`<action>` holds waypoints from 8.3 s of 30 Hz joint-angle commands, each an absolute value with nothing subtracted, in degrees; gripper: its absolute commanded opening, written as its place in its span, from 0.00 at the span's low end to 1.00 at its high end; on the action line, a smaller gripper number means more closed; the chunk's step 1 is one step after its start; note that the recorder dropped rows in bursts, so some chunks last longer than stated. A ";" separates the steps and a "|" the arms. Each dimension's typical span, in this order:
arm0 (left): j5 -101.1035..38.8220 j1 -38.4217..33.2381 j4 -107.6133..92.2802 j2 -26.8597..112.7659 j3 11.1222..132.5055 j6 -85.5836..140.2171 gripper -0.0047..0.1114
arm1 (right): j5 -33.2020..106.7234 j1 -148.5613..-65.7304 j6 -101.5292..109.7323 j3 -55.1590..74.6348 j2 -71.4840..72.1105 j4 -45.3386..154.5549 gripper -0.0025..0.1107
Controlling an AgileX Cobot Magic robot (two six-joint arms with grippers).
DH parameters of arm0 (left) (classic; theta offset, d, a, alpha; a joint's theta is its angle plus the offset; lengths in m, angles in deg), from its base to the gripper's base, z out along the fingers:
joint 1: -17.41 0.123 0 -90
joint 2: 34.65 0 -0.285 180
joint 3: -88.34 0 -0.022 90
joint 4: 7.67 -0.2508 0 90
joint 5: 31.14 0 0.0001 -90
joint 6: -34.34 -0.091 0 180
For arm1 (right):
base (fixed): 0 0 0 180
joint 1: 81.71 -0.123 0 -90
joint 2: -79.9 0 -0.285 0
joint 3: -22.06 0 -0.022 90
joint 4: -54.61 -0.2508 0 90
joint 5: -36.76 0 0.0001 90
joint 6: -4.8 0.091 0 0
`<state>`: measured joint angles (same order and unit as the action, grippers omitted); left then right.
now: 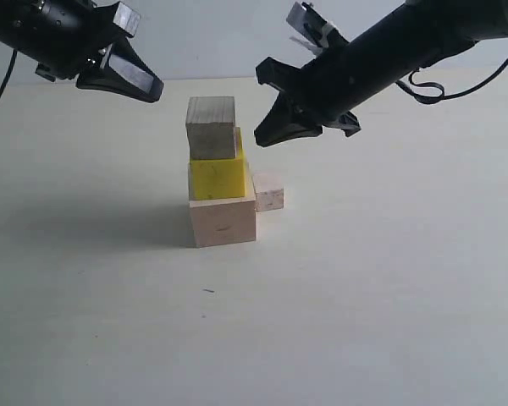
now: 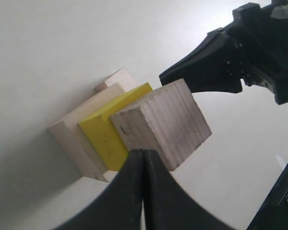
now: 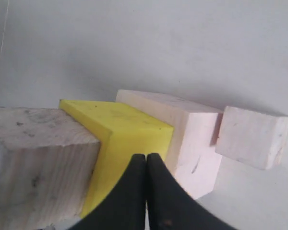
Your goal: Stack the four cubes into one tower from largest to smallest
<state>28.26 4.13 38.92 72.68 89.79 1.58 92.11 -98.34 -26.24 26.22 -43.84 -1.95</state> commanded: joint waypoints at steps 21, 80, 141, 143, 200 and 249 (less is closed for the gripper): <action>28.87 4.16 39.72 72.21 89.71 0.14 0.04 | 92.51 -98.04 -34.59 26.40 -48.12 -11.35 0.02; 24.05 4.16 50.48 72.05 73.80 -10.94 0.04 | 98.58 -97.91 -30.73 26.40 -33.91 26.01 0.02; 12.71 -2.58 92.28 86.13 54.87 -44.71 0.04 | 89.99 -97.91 -20.50 26.40 -33.91 27.86 0.02; 12.70 -2.58 92.28 86.27 55.23 -44.84 0.04 | 89.99 -97.91 -20.50 26.40 -33.91 27.86 0.02; 9.10 -6.19 92.28 89.99 64.65 -44.94 0.04 | 90.42 -97.91 -20.50 26.40 -33.91 27.86 0.02; 6.90 -7.13 92.28 88.55 67.64 -43.45 0.04 | 90.97 -97.91 -19.52 26.40 -33.91 27.86 0.02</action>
<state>5.93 -8.16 91.62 90.52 67.27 -43.65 90.84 -98.20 -20.44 26.22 -34.29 27.68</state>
